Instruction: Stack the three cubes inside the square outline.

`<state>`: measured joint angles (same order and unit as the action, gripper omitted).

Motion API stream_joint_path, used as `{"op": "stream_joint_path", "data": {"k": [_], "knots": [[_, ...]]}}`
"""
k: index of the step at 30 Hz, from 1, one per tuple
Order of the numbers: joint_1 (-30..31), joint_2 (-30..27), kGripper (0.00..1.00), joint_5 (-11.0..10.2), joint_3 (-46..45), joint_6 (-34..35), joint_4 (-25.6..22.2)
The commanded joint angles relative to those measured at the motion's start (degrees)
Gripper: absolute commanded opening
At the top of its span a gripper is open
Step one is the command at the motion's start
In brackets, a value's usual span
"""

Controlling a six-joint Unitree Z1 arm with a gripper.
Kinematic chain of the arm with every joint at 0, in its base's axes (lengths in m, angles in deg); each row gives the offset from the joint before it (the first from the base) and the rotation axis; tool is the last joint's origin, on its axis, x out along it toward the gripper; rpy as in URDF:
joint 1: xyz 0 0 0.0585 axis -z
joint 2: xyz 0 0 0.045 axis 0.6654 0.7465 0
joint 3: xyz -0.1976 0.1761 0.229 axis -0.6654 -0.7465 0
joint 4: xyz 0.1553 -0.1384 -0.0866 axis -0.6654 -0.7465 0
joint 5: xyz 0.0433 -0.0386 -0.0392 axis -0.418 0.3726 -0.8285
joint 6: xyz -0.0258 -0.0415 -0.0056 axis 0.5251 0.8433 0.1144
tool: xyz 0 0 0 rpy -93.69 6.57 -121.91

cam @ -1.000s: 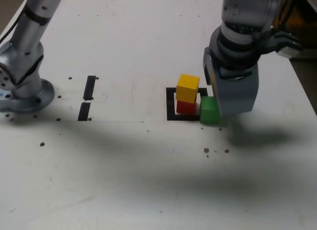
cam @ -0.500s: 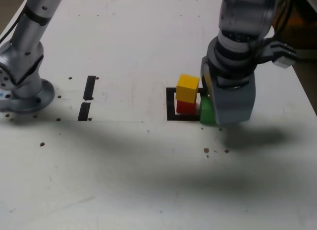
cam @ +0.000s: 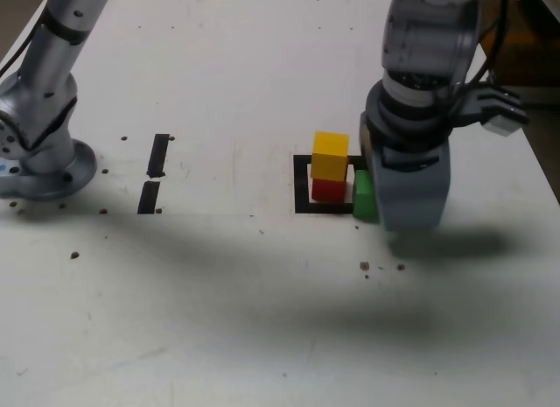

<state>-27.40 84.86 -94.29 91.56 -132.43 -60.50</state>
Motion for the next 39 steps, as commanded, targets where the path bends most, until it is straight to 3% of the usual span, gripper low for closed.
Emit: {"op": "stream_joint_path", "data": {"k": [1, 8, 11, 15, 21, 29, 34, 39], "knots": [[0.2, 0.0, 0.67, 0.4, -0.2, -0.5, 1.9], [0.4, 0.7, 0.27, 4.2, 0.0, -0.5, 7.1], [0.4, 1.0, 0.2, 5.5, 0.4, -0.5, 7.4], [0.4, 1.1, 0.19, 6.2, 0.8, -0.3, 7.2], [0.5, 0.3, 0.37, 8.2, 2.2, 0.9, 6.9], [0.4, -0.9, 0.85, 12.5, 3.7, 2.7, 7.2], [-0.1, -2.0, 0.92, 16.3, 4.2, 4.8, 10.2], [-1.8, -4.7, 0.96, 23.0, 3.2, 11.6, 17.6]]}}
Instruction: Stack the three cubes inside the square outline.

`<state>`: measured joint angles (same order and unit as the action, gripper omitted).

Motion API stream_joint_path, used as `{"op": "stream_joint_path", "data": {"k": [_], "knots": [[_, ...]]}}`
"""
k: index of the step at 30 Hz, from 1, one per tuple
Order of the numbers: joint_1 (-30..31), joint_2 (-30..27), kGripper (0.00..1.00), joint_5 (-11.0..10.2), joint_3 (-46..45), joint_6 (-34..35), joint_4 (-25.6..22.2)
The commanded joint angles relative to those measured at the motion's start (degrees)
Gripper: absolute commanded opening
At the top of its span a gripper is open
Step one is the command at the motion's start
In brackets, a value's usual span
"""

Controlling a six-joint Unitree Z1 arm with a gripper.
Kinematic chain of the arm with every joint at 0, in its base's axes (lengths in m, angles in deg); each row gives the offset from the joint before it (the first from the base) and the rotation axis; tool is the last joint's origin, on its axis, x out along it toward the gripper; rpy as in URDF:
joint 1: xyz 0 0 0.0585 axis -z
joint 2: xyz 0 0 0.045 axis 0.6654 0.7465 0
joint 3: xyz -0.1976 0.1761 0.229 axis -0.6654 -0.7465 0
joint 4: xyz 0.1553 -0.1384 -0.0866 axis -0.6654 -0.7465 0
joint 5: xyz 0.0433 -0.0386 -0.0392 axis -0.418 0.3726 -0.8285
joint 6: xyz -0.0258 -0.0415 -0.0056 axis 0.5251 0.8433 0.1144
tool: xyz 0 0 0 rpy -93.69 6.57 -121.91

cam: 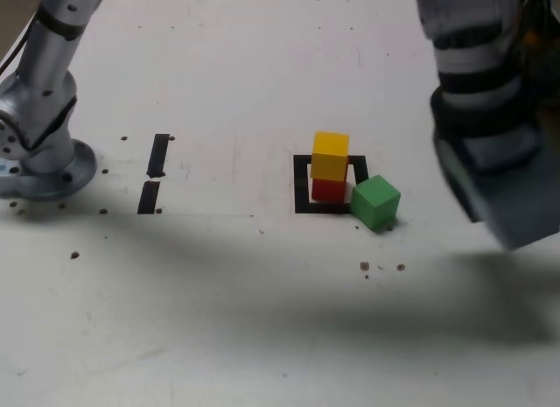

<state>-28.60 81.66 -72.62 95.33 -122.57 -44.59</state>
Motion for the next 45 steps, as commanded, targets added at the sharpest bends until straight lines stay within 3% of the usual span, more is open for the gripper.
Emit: {"op": "stream_joint_path", "data": {"k": [1, 5, 12, 15, 21, 24, 27, 30, 31, 34, 36, 39, 45], "knots": [[-0.9, -2.2, 0.96, 2.6, -1.1, 3.5, 3.3], [-2.0, -4.8, 0.99, 7.1, -2.9, 9.6, 8.3], [-4.7, -6.8, 0.99, 13.6, -5.7, 14.2, 9.5], [-5.5, -7.7, 0.99, 14.5, -8.6, 17.4, 10.1], [-5.3, -10.7, 0.98, 14.1, -11.0, 21.3, 8.8], [-4.1, -12.4, 0.98, 11.3, -10.3, 26.1, 8.0], [-2.3, -13.3, 0.98, 4.3, -7.2, 33.5, 4.1], [-0.7, -12.9, 0.98, -4.6, -1.4, 41.4, -6.2], [-0.1, -12.4, 0.97, -8.1, 1.7, 44.3, -12.2], [0.7, -11.1, 0.97, -13.1, 7.6, 49.5, -24.8], [1.0, -10.2, 0.97, -14.3, 10.0, 52.4, -30.6], [1.4, -8.8, 0.98, -14.5, 11.8, 57.0, -36.2], [1.7, -6.6, 0.99, -12.5, 13.2, 66.2, -44.4]]}}
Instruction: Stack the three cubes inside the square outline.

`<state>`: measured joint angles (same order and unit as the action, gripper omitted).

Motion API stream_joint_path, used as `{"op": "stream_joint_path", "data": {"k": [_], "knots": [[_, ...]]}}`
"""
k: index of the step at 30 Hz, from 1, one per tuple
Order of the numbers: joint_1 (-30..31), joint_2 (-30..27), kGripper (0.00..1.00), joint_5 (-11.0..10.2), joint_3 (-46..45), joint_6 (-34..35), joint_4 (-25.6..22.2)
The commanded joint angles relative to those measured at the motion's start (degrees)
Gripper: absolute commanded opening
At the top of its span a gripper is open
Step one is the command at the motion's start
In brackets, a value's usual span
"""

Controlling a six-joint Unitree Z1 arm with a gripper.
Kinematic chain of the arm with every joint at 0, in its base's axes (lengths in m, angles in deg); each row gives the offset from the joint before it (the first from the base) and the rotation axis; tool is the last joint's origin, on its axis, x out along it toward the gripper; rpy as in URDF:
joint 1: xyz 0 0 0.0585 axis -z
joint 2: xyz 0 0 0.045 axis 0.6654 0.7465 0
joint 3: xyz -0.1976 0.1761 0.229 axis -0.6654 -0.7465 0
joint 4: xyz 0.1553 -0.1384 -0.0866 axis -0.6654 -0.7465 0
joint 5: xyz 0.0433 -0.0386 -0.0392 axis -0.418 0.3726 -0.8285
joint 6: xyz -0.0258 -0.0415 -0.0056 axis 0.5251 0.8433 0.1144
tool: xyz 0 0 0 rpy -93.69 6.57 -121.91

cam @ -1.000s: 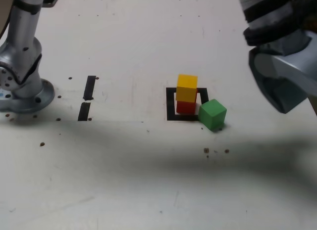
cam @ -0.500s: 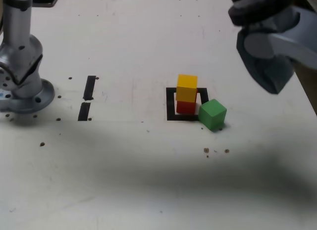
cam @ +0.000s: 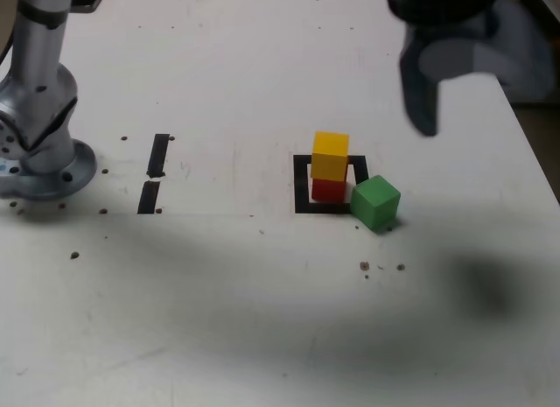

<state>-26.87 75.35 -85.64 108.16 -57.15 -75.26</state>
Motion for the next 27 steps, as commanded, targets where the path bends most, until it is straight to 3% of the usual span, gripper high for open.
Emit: {"op": "stream_joint_path", "data": {"k": [1, 9, 19, 27], "knots": [[-0.1, -0.1, 0.99, 1.5, 0.4, 2.6, -14.9], [0.2, 1.2, 1.0, 8.5, 0.4, 11.4, -17.3], [0.4, 5.5, 1.0, 9.7, 2.6, 13.8, -18.6], [0.3, 7.7, 1.0, 11.9, 5.2, 15.8, -17.9]]}}
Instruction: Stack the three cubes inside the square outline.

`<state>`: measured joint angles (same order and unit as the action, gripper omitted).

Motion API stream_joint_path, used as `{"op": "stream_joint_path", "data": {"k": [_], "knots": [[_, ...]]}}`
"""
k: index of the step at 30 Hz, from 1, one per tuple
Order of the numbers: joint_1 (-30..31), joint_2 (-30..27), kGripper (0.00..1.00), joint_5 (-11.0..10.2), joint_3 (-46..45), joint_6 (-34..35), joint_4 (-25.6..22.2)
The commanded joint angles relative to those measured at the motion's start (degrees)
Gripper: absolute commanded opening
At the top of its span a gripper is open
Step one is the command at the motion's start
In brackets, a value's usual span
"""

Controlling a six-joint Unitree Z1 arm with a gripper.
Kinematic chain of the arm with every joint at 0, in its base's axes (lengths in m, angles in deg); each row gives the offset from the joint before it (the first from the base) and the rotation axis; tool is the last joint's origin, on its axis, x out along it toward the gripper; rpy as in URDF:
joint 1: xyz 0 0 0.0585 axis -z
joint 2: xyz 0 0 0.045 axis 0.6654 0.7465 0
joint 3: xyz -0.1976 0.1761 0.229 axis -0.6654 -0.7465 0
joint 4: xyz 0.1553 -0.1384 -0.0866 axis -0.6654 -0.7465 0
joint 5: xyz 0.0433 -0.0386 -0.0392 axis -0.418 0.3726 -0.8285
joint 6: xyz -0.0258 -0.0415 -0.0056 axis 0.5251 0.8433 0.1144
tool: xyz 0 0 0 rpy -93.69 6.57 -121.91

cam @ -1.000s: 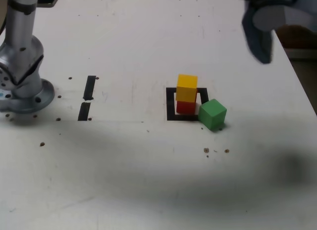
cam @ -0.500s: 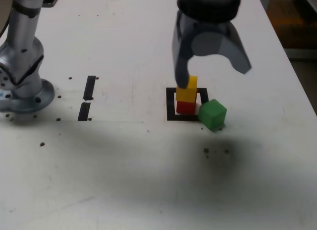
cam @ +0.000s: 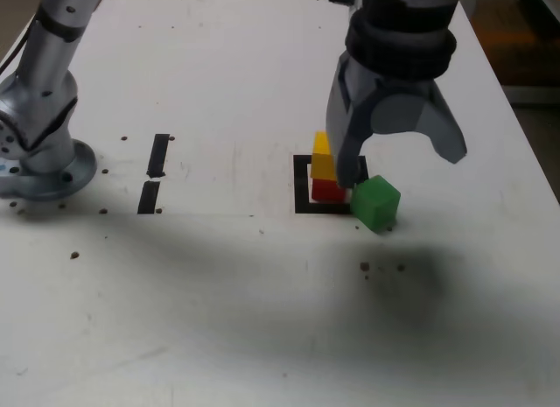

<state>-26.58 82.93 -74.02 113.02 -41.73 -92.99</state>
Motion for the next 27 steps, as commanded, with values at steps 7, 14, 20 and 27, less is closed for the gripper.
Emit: {"op": "stream_joint_path", "data": {"k": [7, 14, 20, 27], "knots": [[-0.1, 0.3, 1.0, 1.0, -0.3, 3.9, 2.7], [-0.2, 0.6, 1.0, 2.6, -1.6, 7.1, 5.6], [-0.2, 1.1, 1.0, 3.1, -2.9, 11.4, 6.0], [-0.3, 2.6, 1.0, 1.5, -3.4, 15.1, 7.4]]}}
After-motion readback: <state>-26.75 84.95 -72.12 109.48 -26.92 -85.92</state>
